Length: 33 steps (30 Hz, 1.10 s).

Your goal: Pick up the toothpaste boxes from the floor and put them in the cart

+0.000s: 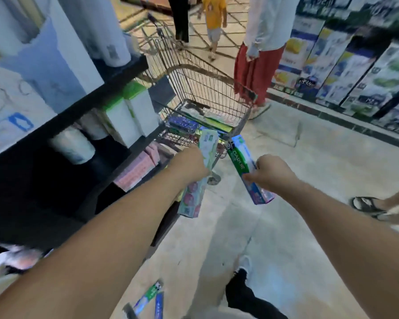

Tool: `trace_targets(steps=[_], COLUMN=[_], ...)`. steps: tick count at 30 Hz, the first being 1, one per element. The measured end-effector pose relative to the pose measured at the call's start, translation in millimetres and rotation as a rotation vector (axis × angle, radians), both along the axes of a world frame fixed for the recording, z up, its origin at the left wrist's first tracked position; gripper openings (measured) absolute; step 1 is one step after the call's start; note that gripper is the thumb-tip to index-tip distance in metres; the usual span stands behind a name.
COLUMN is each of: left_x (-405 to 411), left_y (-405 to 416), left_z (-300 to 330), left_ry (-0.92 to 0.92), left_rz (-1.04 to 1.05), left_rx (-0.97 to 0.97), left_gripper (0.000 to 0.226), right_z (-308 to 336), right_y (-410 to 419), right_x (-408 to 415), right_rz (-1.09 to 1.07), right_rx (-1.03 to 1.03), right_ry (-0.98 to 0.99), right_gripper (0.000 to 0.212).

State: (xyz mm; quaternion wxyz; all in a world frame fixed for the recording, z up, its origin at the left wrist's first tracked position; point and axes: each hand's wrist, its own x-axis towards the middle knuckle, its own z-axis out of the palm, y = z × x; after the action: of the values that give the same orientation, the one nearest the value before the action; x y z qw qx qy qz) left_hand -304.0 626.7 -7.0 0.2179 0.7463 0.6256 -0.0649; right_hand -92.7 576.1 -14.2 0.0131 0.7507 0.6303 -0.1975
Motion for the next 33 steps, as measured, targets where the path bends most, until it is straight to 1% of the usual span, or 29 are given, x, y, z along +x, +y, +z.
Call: trace_targets(steps=[3,6,9,11,15,20,24,28,30,33], left_x=[30,52,67,77,92,103,101,90,86,82], left_y=[39,82,124,154,223,317,382,432,446,464], left_z=[10,11,11,10,-1,-16,-23,-39,-49,-80], left_ry=[-0.019,-0.031,-0.053,-0.024,-0.054,-0.129,-0.152,-0.180,-0.170,-0.170], left_rz=[0.063,0.138,0.177,0.202,0.260,0.341,0.353,0.418,0.443,0.546], left_rx=[-0.027,-0.043,-0.047,-0.050,-0.045,-0.066,-0.097,-0.098,-0.108,-0.137], left_gripper=[0.079,0.086,0.073,0.073,0.063,0.061,0.060,0.059,0.064,0.074], right_z=[6,12,13,10,4,-1,1,-7,-14,-38], right_y=[49,100,143,176,250,348,417,477,501,535], right_x=[35,58,72,80,91,96,95,85,79,67], right_rz=[0.018,0.017,0.054,0.073,0.067,0.101,0.157,0.197,0.247,0.319], right_rx=[-0.020,-0.010,-0.008,-0.013,-0.022,-0.042,-0.075,-0.103,-0.114,-0.164], right_ry=[0.008,0.053,0.064,0.053,0.047,0.058,0.030,0.005,-0.018,-0.022], right_gripper=[0.046,0.040,0.043,0.044,0.036,0.042,0.050,0.050,0.051,0.052])
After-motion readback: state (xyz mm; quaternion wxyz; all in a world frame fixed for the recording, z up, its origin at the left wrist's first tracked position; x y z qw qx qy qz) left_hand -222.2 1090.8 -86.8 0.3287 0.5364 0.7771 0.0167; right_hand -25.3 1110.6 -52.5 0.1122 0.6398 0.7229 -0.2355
